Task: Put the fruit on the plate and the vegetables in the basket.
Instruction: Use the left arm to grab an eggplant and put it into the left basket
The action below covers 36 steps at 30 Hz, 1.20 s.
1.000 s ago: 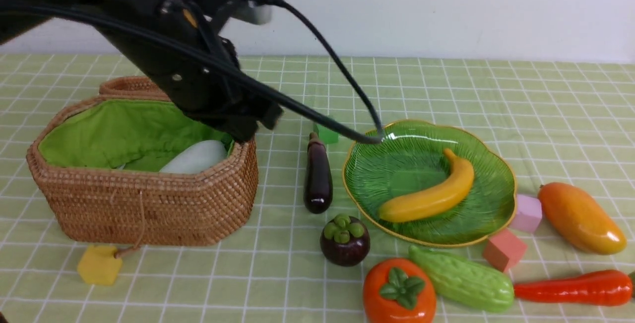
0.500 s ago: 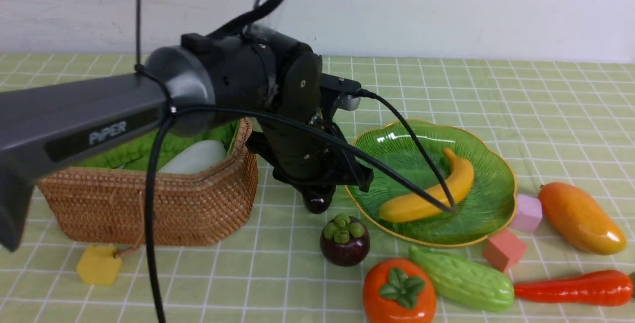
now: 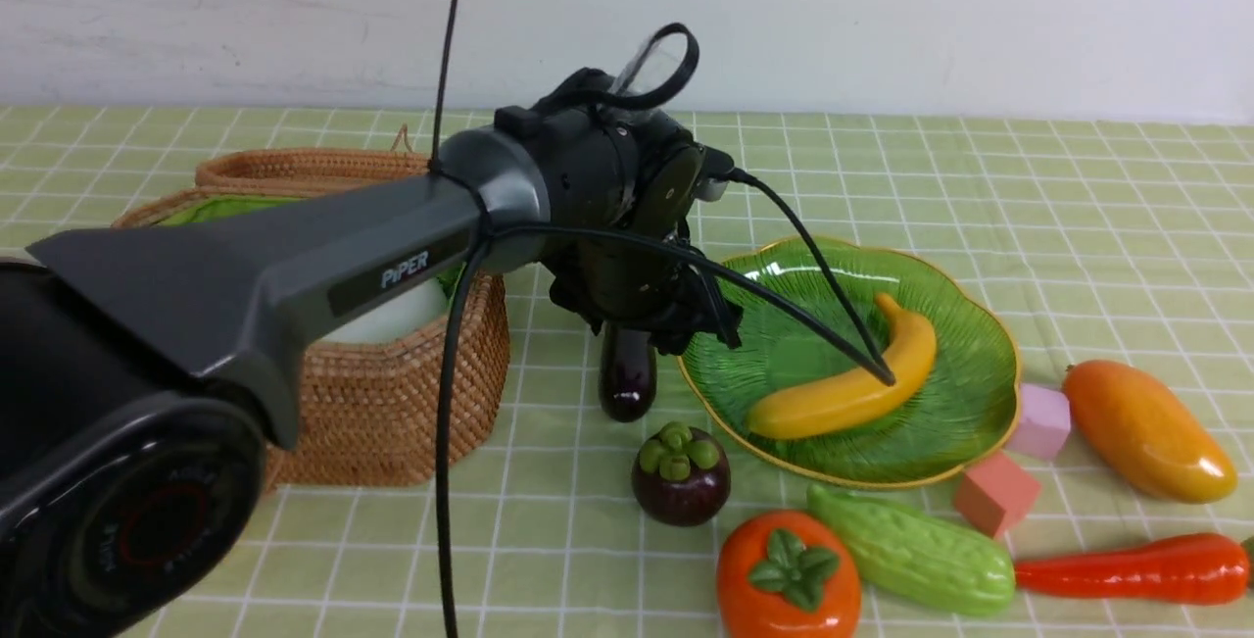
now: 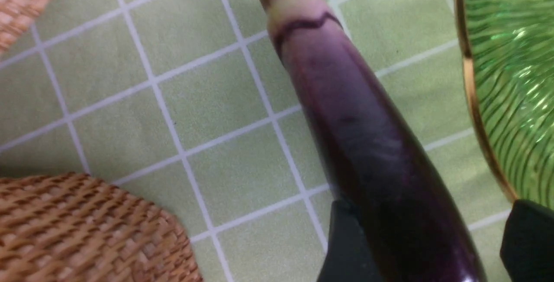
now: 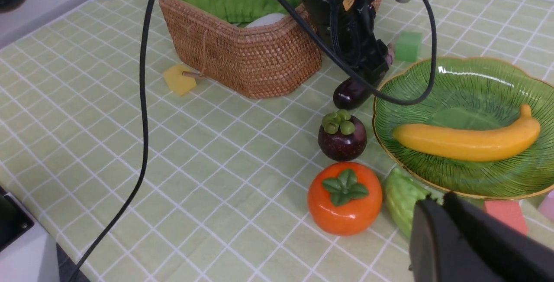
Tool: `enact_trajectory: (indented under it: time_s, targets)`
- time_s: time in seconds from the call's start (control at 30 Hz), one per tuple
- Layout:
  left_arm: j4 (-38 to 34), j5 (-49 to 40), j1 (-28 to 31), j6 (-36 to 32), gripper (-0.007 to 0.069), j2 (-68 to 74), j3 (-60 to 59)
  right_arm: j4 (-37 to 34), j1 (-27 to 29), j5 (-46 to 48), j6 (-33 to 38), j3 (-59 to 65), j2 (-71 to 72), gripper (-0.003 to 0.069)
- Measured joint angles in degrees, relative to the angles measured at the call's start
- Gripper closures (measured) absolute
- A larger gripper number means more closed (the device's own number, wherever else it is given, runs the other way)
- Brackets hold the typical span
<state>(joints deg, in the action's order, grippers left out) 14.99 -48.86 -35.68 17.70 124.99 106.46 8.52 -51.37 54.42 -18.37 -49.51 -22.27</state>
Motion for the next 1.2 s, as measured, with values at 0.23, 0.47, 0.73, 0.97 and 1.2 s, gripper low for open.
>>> enact_trajectory:
  time_s: [0.23, 0.47, 0.73, 0.97, 1.2]
  targets:
    - [1.8, 1.1, 0.0, -0.2, 0.0172, 1.7, 0.1, 1.4, 0.0, 0.1, 0.0, 0.0, 0.0, 0.0627]
    - [2.3, 2.9, 0.0, -0.1, 0.0172, 3.3, 0.1, 4.4, 0.0, 0.1, 0.0, 0.0, 0.0, 0.0627]
    - [4.6, 3.2, 0.0, 1.1, 0.0172, 3.7, 0.2, 5.5, 0.0, 0.1, 0.0, 0.0, 0.0, 0.0626]
    - [5.3, 3.1, 0.0, 2.6, 0.0172, 4.1, 0.3, 5.6, 0.0, 0.1, 0.0, 0.0, 0.0, 0.0622]
    - [5.5, 2.9, 0.0, 2.8, 0.0188, 6.4, 0.4, 5.6, 0.0, 0.1, 0.0, 0.0, 0.0, 0.0617]
